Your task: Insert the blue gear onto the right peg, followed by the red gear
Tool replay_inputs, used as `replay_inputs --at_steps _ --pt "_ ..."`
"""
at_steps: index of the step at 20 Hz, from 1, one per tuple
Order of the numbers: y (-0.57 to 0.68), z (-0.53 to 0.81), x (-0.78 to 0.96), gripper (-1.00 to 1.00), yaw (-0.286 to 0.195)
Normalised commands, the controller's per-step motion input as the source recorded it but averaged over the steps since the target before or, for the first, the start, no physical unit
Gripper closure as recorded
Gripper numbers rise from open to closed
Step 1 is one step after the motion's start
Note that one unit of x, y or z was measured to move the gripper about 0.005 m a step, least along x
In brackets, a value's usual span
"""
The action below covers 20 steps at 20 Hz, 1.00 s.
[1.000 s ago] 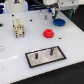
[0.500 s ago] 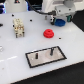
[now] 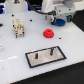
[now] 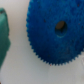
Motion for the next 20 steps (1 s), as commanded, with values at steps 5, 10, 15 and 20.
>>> replay_inputs --at_steps 5,10,15,20 --pt "-0.04 -0.02 -0.04 1.0 0.0" --pt "-0.11 0.45 0.24 1.0 0.0" --pt "-0.22 0.61 0.47 1.0 0.0" --pt "-0.3 0.59 0.63 1.0 0.0"
